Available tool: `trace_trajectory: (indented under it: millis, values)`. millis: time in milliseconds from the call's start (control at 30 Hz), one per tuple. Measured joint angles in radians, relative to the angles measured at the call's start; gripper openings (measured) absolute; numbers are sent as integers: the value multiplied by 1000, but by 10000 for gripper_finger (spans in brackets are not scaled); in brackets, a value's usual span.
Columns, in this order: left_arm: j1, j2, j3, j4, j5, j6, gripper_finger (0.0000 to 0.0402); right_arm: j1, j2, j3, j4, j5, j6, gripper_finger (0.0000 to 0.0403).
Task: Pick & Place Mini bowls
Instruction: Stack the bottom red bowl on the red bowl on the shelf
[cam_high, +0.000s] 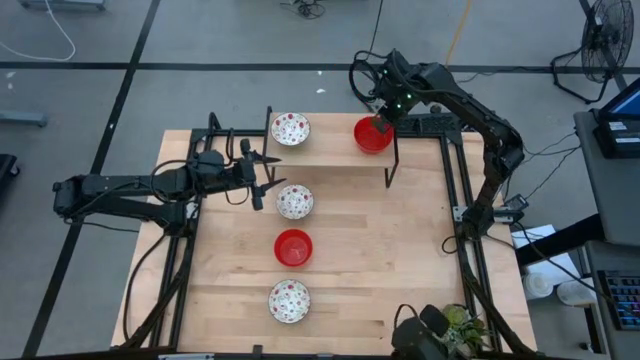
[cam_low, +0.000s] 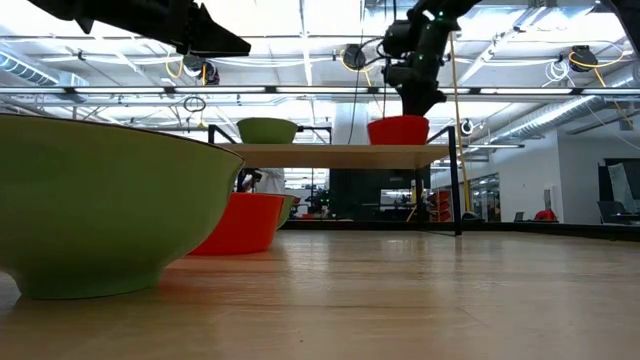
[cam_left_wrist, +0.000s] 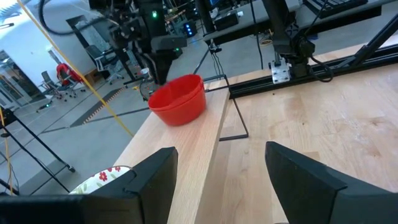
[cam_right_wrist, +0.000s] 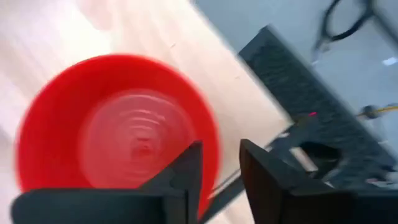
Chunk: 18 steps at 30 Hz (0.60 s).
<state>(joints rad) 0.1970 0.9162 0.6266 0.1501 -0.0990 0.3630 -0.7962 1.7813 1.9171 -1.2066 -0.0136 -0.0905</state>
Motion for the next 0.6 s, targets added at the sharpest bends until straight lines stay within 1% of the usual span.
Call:
trace_trajectory:
  millis: [67,233,367,600]
  values:
    - [0,0,0,0,0,0,246,8,-18,0,21,42,-5,111]
    - [0,0,0,0,0,0,246,40,-68,0,90,37,-25,132]
    - [0,0,0,0,0,0,246,82,-84,0,122,39,-26,133]
    - [0,0,0,0,0,0,246,154,-88,0,146,38,-29,121]
